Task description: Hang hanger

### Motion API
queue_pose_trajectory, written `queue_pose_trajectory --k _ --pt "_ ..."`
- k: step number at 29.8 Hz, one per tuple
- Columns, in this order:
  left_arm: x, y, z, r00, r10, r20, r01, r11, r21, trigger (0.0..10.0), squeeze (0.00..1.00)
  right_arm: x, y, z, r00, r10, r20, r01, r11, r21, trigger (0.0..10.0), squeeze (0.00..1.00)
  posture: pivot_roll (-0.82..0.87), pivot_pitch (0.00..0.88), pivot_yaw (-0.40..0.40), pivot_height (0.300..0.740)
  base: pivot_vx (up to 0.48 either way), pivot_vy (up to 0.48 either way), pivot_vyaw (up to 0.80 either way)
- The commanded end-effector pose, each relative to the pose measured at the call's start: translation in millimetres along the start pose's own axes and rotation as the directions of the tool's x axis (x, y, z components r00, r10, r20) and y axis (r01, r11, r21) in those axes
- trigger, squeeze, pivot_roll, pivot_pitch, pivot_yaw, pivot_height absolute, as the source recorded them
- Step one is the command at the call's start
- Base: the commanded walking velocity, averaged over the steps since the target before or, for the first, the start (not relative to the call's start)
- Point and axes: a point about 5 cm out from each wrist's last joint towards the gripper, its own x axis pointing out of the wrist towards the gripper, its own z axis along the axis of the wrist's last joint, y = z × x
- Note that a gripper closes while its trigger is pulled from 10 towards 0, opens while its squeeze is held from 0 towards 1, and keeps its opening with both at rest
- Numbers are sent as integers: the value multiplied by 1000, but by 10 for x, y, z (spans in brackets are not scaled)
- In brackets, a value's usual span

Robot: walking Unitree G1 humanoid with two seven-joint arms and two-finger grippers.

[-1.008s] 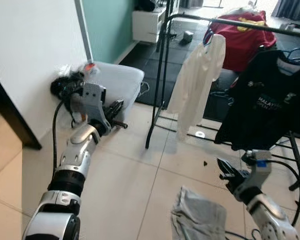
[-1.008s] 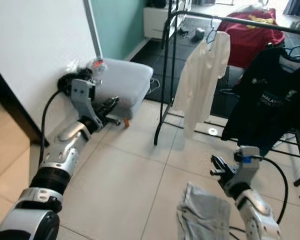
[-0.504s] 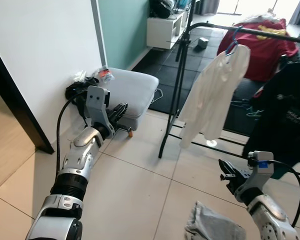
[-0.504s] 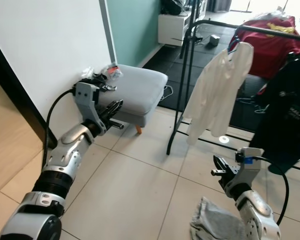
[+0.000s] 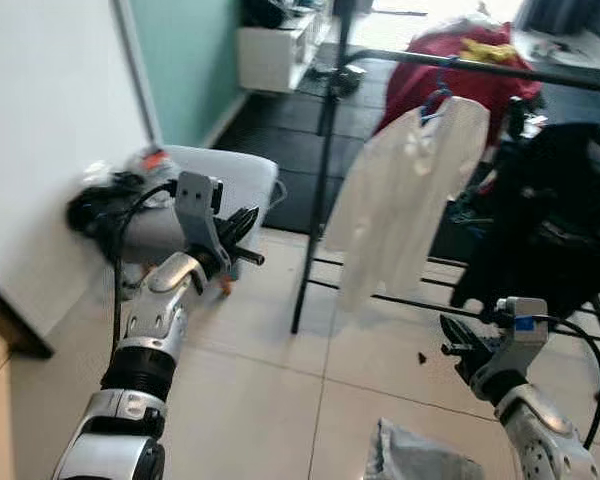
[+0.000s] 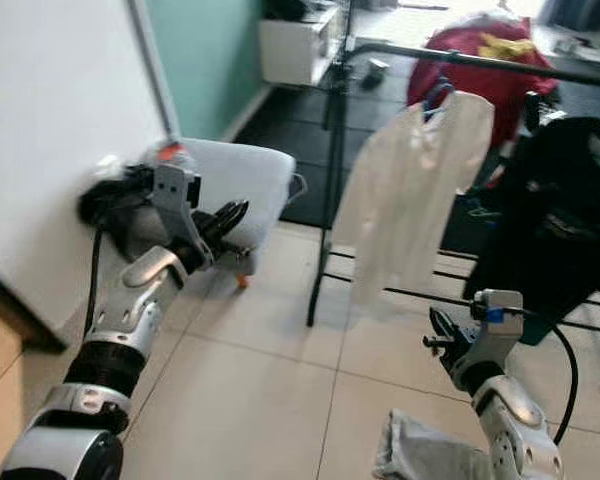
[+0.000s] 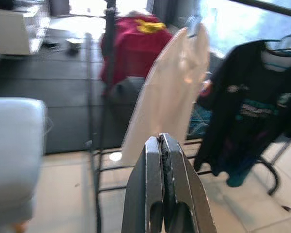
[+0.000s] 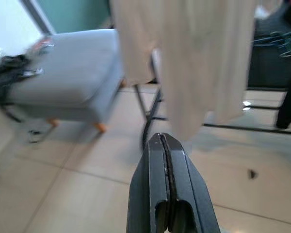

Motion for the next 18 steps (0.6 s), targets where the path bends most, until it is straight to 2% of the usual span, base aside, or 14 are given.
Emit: queue_pose_trajectory --k 1,5,7,10,18 --pt "-37 44 -15 1000 2 -10 -2 1000 -1 10000 0 24 36 5 1000 11 0 -11 1000 0 10000 0 -100 85 4 740 480 0 -800" --pt "-41 9 -32 1000 -13 -14 13 1000 -5 10000 0 32 39 8 1000 8 1 -8 1000 0 10000 0 -100 85 4 740 480 0 -800" --pt "-44 -78 -56 999 -51 -17 51 999 -10 10000 0 40 55 3 1000 8 0 -8 1000 -3 10000 0 -99 89 2 740 480 0 -800" --pt "-39 -124 -56 997 -71 -14 70 997 -9 10000 0 40 58 1 1000 8 -1 -8 1000 -4 10000 0 -99 91 3 740 480 0 -800" --pt "-7 -208 -27 995 -102 -4 102 995 -10 10000 0 34 50 2 1000 1 0 -1 1000 -5 10000 0 -100 94 4 740 480 0 -800"
